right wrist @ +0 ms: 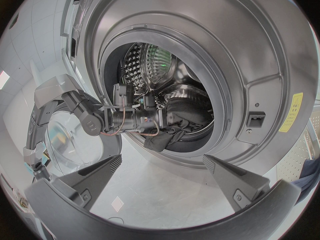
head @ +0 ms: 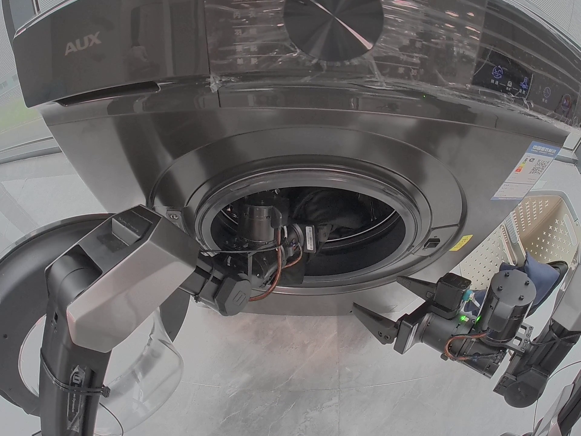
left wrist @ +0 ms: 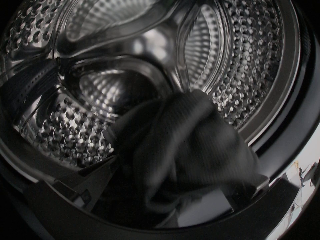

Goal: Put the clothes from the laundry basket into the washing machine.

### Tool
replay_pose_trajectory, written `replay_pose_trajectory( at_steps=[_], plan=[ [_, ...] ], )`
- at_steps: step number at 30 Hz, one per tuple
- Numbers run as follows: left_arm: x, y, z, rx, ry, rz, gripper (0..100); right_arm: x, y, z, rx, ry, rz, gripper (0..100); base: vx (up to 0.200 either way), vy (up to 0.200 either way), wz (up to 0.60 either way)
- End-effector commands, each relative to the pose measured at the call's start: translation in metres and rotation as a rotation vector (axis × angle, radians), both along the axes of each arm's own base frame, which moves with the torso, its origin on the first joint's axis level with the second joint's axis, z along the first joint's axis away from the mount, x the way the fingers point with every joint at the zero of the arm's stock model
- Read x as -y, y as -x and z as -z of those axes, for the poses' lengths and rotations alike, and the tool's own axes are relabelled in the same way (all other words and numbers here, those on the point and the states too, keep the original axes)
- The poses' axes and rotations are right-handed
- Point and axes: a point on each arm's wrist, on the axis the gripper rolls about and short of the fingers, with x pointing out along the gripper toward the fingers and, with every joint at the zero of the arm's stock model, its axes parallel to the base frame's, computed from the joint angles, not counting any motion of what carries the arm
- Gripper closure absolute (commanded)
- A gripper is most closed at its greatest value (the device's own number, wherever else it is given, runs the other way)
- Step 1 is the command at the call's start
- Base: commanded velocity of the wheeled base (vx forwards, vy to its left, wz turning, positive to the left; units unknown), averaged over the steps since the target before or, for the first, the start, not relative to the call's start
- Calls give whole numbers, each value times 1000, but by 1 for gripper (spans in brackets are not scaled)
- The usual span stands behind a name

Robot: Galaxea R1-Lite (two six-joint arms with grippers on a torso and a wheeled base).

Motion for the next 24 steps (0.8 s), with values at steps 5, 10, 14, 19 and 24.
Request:
replay_pose_trajectory(
  at_steps=[5, 10, 14, 19, 24],
  plan=[
    [-6, 9, 13, -67, -47, 13, 0, -1, -1, -2, 8, -8, 0, 0, 0, 0, 0],
    [-7, 7, 31, -105, -90, 12, 100, -1, -1, -2, 10, -10, -2, 0, 0, 0, 0],
    [-2, 0, 35, -84, -78, 9, 100, -2, -1, -3, 14, -13, -2, 0, 0, 0, 0],
    [6, -9, 19, -10, -24, 1, 100, -3, -3, -5, 19, -19, -2, 0, 0, 0, 0],
    [16, -27, -4, 146, 85, -31, 100, -3, -2, -5, 20, -20, -2, 0, 0, 0, 0]
  ],
)
